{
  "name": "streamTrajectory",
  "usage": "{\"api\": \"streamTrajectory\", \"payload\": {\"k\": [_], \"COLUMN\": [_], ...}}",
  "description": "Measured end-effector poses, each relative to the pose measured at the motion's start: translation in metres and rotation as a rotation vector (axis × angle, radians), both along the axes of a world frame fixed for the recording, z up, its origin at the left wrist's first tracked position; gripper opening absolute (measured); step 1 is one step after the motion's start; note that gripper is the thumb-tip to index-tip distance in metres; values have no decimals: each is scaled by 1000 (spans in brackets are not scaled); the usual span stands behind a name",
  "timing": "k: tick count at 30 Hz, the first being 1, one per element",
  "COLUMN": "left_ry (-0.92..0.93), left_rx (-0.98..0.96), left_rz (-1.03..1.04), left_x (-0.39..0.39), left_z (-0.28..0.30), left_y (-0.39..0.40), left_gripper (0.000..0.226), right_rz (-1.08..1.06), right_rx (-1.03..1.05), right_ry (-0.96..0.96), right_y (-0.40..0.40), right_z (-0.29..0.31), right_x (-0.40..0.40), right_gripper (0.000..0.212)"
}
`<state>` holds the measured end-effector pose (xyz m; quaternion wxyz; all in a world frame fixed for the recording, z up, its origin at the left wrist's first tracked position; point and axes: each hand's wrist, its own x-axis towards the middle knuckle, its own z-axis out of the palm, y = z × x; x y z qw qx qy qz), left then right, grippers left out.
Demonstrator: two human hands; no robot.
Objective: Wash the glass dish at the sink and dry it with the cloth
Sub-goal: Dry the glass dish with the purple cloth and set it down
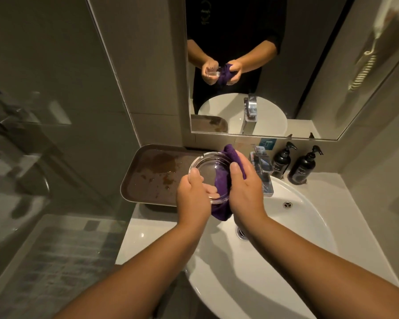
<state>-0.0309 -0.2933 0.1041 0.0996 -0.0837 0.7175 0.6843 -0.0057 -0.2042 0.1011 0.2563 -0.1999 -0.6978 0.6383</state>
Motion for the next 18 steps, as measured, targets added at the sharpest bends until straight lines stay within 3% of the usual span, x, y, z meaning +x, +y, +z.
{"api": "streamTrajectory", "payload": {"k": [5,10,13,18], "left_ry": [37,51,106,149], "left_rx": [17,-103,-157,-222], "left_rz": [-347,-621,-561,-377], "left_x": [-21,-37,-38,-34], "left_z": [12,34,36,23], "left_y": [-19,-29,-29,-25], "left_gripper": [32,32,35,39], "right_rz": [282,610,621,426], "right_rx": [203,351,353,275], "right_ry": [-46,-197,-203,-149], "right_y": [36,57,55,40], "right_z": [25,54,59,43], "right_x": [-6,-12,-16,-18], "right_gripper": [35,31,32,29]}}
